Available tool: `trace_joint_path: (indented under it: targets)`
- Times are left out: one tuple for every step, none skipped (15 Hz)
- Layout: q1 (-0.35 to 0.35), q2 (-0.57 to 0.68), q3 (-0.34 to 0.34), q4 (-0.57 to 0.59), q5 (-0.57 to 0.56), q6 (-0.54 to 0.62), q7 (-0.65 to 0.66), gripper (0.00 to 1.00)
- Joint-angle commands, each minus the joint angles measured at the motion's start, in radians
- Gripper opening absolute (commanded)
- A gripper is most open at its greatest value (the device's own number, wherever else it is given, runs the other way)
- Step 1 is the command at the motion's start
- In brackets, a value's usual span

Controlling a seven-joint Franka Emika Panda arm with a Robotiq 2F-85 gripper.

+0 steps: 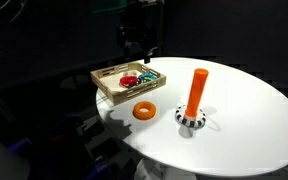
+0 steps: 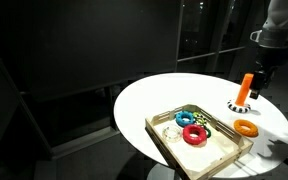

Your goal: Remove the orange circular object from the box

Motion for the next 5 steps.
trace_joint_path:
  targets:
    - [0.011, -0.045, 0.009, -0.006, -0.006, -0.046, 0.018, 1.00]
    - [0.022, -0.038, 0.006, -0.003, 0.016, -0.043, -0.021, 1.00]
    - [0.011, -0.021, 0.003, 0.001, 0.000, -0.024, 0.003, 1.00]
    - [0.017, -0.021, 0.004, 0.001, 0.001, -0.024, 0.001, 1.00]
    - [0.020, -0.021, 0.005, 0.001, 0.001, -0.024, 0.001, 1.00]
